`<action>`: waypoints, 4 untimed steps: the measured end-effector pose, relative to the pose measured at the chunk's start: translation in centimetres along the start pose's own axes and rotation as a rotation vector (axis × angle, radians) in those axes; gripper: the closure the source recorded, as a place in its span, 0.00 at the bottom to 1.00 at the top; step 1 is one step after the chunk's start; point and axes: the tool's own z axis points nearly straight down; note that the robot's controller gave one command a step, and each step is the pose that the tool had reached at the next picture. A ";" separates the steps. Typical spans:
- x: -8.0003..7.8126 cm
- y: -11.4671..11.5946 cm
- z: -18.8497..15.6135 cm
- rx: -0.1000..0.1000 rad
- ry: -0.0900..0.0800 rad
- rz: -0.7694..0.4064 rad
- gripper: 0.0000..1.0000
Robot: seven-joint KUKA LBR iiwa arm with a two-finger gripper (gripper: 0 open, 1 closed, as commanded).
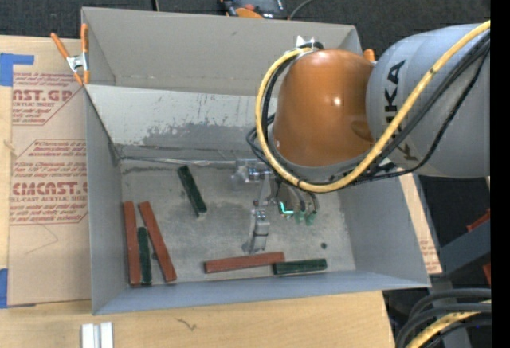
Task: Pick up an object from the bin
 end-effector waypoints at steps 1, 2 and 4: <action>-0.2 -3.8 11.7 0.001 0.001 -0.131 0.00; 0.5 -2.8 15.4 -0.001 -0.016 -0.178 0.00; -1.7 -5.7 3.4 0.001 -0.016 -0.110 1.00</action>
Offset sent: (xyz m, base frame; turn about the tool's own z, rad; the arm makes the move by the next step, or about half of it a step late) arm 0.0037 -0.0372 -0.1129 -0.1311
